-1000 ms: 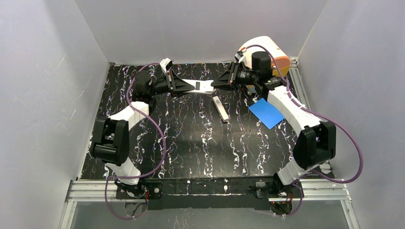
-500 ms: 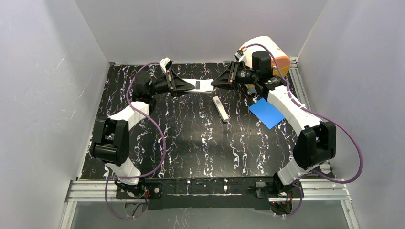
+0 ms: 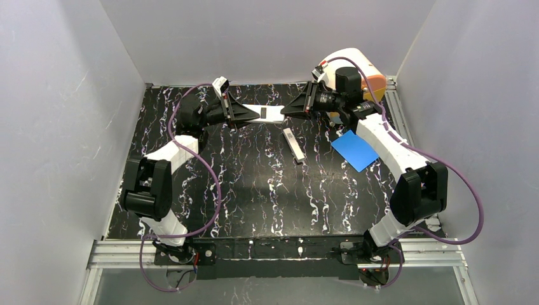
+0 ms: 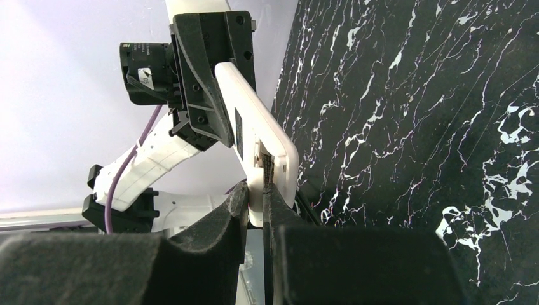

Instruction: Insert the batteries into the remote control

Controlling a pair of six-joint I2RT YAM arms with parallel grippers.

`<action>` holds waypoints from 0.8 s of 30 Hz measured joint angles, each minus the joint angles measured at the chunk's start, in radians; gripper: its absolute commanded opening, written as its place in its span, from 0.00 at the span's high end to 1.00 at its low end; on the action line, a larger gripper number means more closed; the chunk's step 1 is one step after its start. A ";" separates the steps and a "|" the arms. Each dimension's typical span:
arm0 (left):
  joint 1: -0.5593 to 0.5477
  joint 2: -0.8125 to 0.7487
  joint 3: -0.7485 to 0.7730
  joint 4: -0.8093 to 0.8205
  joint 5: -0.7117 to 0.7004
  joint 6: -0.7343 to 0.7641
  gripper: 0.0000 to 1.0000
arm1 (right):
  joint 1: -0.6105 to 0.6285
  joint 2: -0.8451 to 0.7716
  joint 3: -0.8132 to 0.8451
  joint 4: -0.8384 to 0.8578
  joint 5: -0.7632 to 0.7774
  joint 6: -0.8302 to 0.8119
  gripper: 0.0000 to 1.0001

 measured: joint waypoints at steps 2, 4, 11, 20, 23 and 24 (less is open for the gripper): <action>-0.001 0.000 0.000 0.000 -0.001 0.002 1.00 | 0.000 0.000 0.003 -0.006 0.000 -0.007 0.99; -0.002 0.000 0.000 -0.003 -0.001 0.004 1.00 | -0.001 0.000 0.003 -0.010 0.000 -0.008 0.99; -0.007 0.000 0.000 -0.007 0.001 0.011 1.00 | -0.002 0.000 0.003 -0.018 0.006 -0.005 0.99; -0.016 0.000 0.006 -0.026 0.013 0.022 1.00 | 0.002 0.001 0.004 -0.028 0.016 0.009 0.94; -0.016 0.000 0.006 -0.030 0.008 0.019 1.00 | 0.002 0.001 0.004 -0.031 0.023 0.014 0.85; -0.016 0.000 0.006 -0.030 0.006 0.016 1.00 | 0.002 0.001 0.006 -0.033 0.027 0.017 0.82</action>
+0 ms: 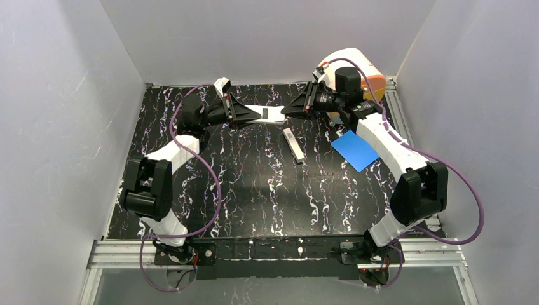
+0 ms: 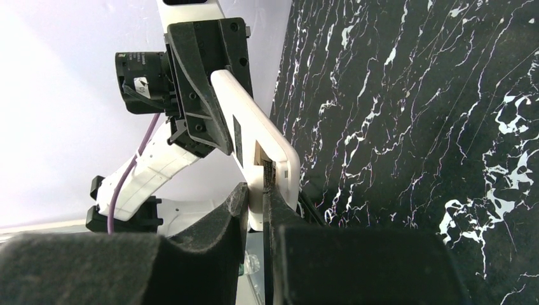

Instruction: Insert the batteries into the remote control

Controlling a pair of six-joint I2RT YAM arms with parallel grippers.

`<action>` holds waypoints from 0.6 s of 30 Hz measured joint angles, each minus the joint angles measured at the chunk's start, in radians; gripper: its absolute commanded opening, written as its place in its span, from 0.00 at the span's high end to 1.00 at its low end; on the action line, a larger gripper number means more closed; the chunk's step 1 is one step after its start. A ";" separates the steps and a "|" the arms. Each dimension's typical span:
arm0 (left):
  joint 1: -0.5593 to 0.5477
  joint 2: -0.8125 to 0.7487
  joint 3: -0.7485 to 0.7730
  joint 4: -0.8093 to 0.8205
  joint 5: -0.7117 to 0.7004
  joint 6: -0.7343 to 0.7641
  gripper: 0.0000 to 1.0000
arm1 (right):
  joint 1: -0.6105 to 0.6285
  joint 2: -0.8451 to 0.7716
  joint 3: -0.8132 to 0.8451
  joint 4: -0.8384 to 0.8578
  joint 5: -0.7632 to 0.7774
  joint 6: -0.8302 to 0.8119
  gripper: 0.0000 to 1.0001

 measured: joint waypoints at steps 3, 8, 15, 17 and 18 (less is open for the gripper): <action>-0.001 0.000 0.002 0.000 -0.008 -0.014 1.00 | 0.000 0.000 0.009 -0.006 0.008 0.003 0.76; -0.011 0.000 0.008 0.001 -0.018 -0.033 1.00 | -0.003 -0.001 0.022 -0.006 0.017 0.021 0.61; -0.023 0.000 0.008 0.002 -0.024 -0.047 1.00 | -0.007 -0.008 0.029 0.002 0.008 0.056 0.55; -0.023 0.000 0.008 0.004 -0.025 -0.051 1.00 | -0.010 -0.010 0.029 0.002 0.007 0.065 0.54; -0.023 0.000 0.008 0.005 -0.025 -0.052 1.00 | -0.012 -0.011 0.029 0.002 0.006 0.069 0.54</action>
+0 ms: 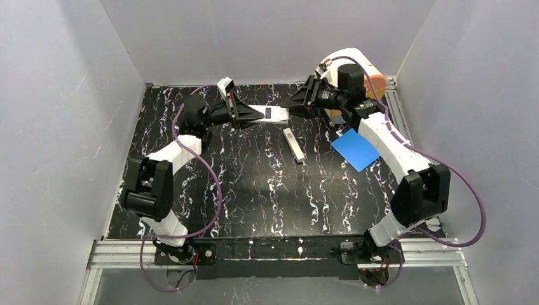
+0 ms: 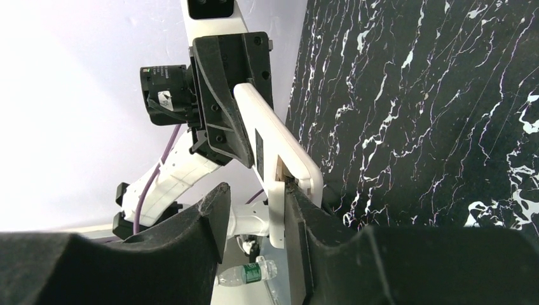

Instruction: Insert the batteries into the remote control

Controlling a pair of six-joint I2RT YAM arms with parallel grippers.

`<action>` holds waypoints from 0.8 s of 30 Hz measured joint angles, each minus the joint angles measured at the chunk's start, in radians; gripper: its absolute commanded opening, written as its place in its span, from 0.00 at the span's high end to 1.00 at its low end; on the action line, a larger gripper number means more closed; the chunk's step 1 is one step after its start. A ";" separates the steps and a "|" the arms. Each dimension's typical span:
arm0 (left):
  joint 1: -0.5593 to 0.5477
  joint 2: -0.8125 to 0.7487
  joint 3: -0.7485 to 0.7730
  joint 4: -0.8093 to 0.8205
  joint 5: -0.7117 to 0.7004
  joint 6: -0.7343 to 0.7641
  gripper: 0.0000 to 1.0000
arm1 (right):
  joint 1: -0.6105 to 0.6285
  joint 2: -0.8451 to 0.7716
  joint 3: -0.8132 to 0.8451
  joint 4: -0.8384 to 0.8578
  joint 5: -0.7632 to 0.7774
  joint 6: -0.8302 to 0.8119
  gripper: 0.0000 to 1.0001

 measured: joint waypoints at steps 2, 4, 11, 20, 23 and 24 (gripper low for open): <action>0.000 0.000 0.000 0.001 -0.003 -0.003 1.00 | -0.005 -0.003 0.000 0.000 0.000 0.010 0.54; 0.000 0.000 0.000 0.004 -0.004 -0.004 1.00 | -0.009 -0.007 0.000 -0.001 0.000 0.014 0.54; 0.001 0.000 0.000 0.014 -0.005 -0.011 1.00 | -0.019 -0.025 -0.002 -0.011 0.002 0.014 0.54; 0.002 0.000 0.000 0.027 -0.010 -0.021 1.00 | -0.033 -0.050 -0.027 -0.032 0.021 0.010 0.49; 0.002 0.000 0.000 0.027 -0.010 -0.022 1.00 | -0.036 -0.050 -0.034 -0.044 0.027 0.006 0.37; 0.002 0.000 0.000 0.027 -0.010 -0.022 1.00 | -0.036 -0.050 -0.034 -0.051 0.030 0.004 0.34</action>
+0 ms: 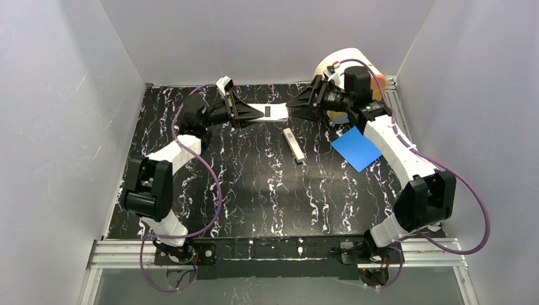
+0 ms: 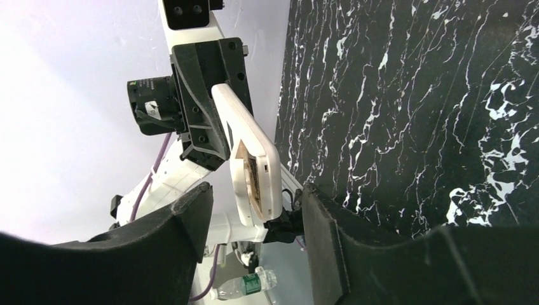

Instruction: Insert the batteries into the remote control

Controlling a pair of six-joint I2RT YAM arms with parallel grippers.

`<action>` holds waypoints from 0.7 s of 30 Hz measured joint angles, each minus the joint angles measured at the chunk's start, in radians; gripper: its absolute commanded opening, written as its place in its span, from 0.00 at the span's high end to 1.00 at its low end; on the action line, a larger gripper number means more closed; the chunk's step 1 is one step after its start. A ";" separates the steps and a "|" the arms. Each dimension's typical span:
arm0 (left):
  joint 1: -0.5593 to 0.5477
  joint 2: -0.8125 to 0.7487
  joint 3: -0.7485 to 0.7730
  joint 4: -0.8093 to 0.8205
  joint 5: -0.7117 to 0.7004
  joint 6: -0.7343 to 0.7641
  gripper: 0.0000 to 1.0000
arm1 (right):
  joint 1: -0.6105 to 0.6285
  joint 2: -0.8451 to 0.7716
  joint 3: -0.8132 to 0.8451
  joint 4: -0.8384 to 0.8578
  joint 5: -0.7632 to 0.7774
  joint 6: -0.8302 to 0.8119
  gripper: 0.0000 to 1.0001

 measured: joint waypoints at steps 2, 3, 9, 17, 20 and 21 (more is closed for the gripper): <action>0.000 0.000 0.000 0.000 0.000 -0.003 1.00 | 0.000 -0.001 0.000 -0.006 0.006 -0.011 0.29; 0.000 0.000 0.000 0.000 0.000 -0.003 1.00 | 0.000 -0.001 0.000 -0.006 0.008 -0.016 0.29; 0.000 0.000 0.000 0.000 0.000 -0.014 1.00 | 0.000 -0.001 -0.021 0.031 -0.002 -0.016 0.27; 0.000 0.000 0.002 0.000 -0.002 -0.033 1.00 | 0.014 0.007 -0.051 0.101 -0.022 0.009 0.41; 0.000 -0.001 0.006 0.000 -0.003 -0.036 1.00 | 0.021 0.011 -0.051 0.121 -0.029 0.014 0.56; 0.000 -0.001 0.006 0.001 -0.005 -0.037 1.00 | 0.022 0.012 -0.051 0.127 -0.031 0.015 0.62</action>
